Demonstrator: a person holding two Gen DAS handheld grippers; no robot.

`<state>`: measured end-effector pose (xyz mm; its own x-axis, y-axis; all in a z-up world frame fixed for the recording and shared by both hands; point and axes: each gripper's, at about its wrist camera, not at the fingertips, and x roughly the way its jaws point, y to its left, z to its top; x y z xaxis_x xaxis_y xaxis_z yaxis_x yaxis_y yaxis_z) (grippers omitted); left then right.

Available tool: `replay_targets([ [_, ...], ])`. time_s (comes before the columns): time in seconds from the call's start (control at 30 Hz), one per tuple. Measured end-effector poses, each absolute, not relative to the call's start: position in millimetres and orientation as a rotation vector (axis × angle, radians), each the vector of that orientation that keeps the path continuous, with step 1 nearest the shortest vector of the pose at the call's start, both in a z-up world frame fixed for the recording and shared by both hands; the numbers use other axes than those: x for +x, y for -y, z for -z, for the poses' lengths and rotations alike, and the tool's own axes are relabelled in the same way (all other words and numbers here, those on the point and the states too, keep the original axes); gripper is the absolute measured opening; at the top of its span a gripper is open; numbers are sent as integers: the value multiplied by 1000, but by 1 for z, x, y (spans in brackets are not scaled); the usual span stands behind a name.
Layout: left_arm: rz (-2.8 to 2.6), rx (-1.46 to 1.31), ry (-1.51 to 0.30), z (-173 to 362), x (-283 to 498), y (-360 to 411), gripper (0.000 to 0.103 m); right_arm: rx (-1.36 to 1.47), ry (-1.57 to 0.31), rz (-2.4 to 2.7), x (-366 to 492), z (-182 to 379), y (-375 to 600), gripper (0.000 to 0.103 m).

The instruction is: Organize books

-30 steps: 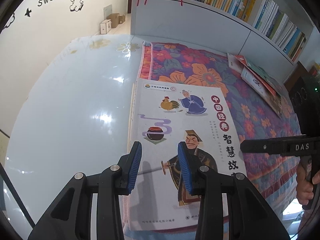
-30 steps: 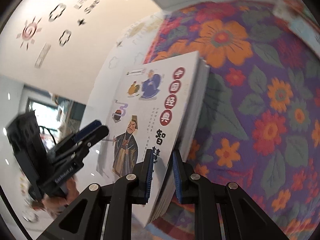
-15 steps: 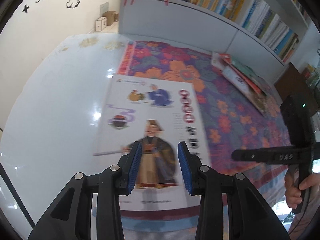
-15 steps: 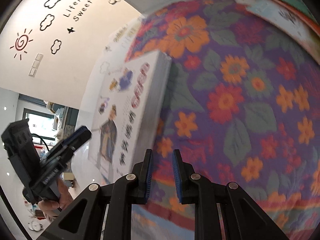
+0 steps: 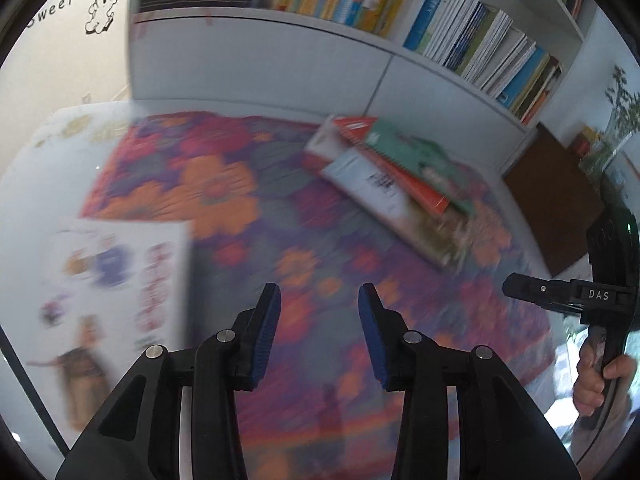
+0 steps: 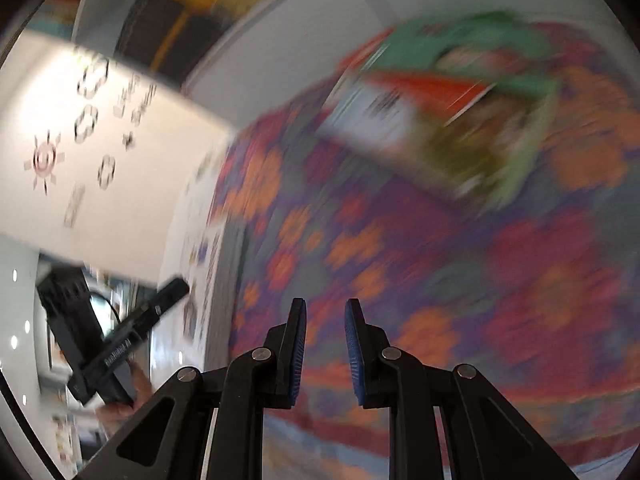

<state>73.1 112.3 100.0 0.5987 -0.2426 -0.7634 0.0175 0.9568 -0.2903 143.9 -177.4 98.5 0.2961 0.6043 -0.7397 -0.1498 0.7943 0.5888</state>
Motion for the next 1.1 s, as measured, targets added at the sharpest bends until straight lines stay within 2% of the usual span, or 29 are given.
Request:
replay_targets([
  [0.17,146,-337,-870,-81,127,-46,38,505,-1023,-424,195,-92,259,19],
  [0.4,101,-358,-826,-45,185,24,38,742,-1006,-374,283,-25,320,21],
  [0.47,98,-398,-870,-24,193,27,37,782,-1018,-387,307,-12,327,21],
  [0.5,95,-390,-823,-23,190,27,39,791,-1025,-380,317,-5,327,23],
  [0.53,60,-331,-787,-25,185,28,39,813,-1017,-384,322,-1,330,29],
  [0.63,0,-254,-767,-24,177,27,42,864,-956,-444,332,5,334,28],
  [0.73,2,-343,-829,-13,181,12,50,802,-866,-481,331,3,331,28],
  [0.83,6,-355,-828,-14,181,8,49,763,-873,-477,337,2,323,28],
  [0.97,13,-322,-832,-13,180,16,58,747,-873,-489,341,3,319,28],
  [1.1,17,-314,-834,-14,178,18,59,716,-879,-479,342,2,315,28],
])
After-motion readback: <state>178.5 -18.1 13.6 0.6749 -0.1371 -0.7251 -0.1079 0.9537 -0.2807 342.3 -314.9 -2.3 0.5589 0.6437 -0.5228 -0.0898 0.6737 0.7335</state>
